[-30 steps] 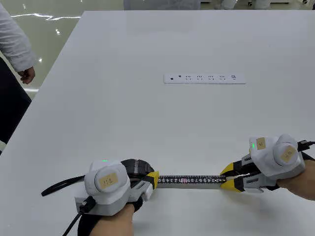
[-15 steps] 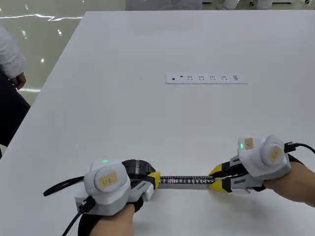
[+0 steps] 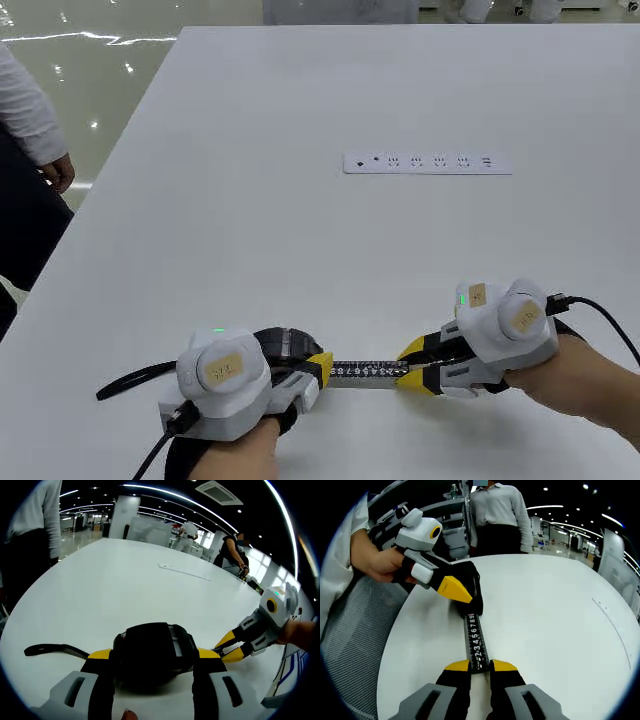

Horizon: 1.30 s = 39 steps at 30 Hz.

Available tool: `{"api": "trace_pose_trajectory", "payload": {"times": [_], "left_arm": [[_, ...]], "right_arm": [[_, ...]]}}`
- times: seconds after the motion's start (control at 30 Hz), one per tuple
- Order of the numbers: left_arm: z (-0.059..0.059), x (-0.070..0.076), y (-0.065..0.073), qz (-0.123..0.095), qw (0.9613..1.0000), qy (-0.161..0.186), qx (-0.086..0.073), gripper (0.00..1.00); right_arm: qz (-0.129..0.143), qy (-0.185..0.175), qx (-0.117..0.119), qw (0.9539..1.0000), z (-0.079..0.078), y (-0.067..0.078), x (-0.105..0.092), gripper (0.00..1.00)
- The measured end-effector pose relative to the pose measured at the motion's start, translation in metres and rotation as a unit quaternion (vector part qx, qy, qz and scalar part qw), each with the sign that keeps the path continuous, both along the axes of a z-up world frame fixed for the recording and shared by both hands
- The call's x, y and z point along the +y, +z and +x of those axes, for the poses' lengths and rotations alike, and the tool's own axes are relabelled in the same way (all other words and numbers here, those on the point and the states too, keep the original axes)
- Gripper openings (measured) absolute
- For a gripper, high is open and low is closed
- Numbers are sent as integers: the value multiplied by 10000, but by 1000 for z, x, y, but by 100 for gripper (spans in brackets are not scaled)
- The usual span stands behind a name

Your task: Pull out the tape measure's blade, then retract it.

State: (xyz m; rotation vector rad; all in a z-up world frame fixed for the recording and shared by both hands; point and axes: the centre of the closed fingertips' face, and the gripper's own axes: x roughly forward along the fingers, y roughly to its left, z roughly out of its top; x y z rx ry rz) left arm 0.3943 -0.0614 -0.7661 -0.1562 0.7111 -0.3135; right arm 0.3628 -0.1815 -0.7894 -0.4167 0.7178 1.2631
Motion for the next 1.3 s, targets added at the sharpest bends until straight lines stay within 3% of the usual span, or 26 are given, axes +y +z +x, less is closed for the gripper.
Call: {"api": "trace_pose_trajectory", "payload": {"times": [1.07,1.3], "left_arm": [[0,1,1,-96,10000,-4,15,58],[-1,1,1,-104,9999,1,19,58]], "right_arm": [[334,95,-52,9994,10,-1,70,11],[344,145,-71,9993,10,-1,76,11]]}}
